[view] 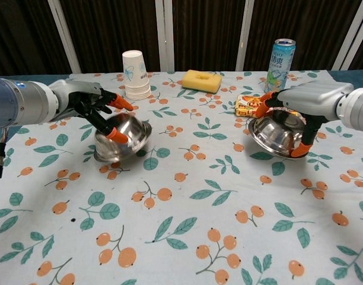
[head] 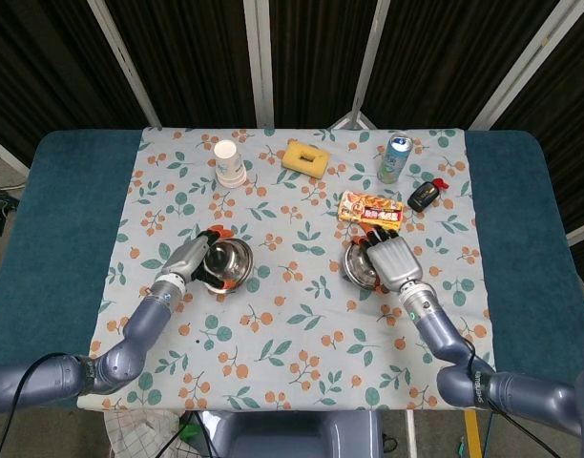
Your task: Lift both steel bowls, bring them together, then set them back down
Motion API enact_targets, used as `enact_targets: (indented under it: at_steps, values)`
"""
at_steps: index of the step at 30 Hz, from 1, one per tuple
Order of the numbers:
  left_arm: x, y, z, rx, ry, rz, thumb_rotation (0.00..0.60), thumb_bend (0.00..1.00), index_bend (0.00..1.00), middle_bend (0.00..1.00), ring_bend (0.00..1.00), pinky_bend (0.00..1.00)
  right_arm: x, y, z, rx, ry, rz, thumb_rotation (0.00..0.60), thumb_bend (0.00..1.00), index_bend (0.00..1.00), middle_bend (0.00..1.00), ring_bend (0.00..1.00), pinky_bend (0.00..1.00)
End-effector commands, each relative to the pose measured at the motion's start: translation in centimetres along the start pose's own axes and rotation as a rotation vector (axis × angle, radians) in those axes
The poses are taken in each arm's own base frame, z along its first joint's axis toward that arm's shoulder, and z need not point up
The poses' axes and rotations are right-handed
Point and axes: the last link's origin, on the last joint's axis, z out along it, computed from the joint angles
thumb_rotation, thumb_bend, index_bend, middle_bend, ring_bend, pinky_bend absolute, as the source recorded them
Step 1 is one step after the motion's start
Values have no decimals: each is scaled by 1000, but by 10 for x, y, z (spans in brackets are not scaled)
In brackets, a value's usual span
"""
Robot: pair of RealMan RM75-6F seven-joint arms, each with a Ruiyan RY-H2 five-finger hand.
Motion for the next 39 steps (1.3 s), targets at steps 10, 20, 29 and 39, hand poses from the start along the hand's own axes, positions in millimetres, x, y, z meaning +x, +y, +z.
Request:
enact_targets:
  at_steps: [10, 20, 29, 39]
  values:
    - [12, 4, -7, -81, 32, 35, 600, 0, 144, 0, 0, 72, 11, 3, 0, -21, 33, 103, 600, 0, 121, 0, 11, 132]
    - [73, -22, -64, -110, 321, 279, 600, 0, 144, 0, 0, 106, 63, 84, -5, -235, 334, 188, 600, 0, 121, 0, 11, 125]
    - [87, -97, -161, -36, 523, 510, 600, 0, 156, 0, 0, 106, 46, 128, -76, -237, 357, 276, 600, 0, 132, 0, 18, 109]
    - [59, -158, -262, 10, 603, 468, 600, 0, 156, 0, 0, 106, 1, 104, -194, -165, 306, 262, 600, 0, 137, 0, 18, 98]
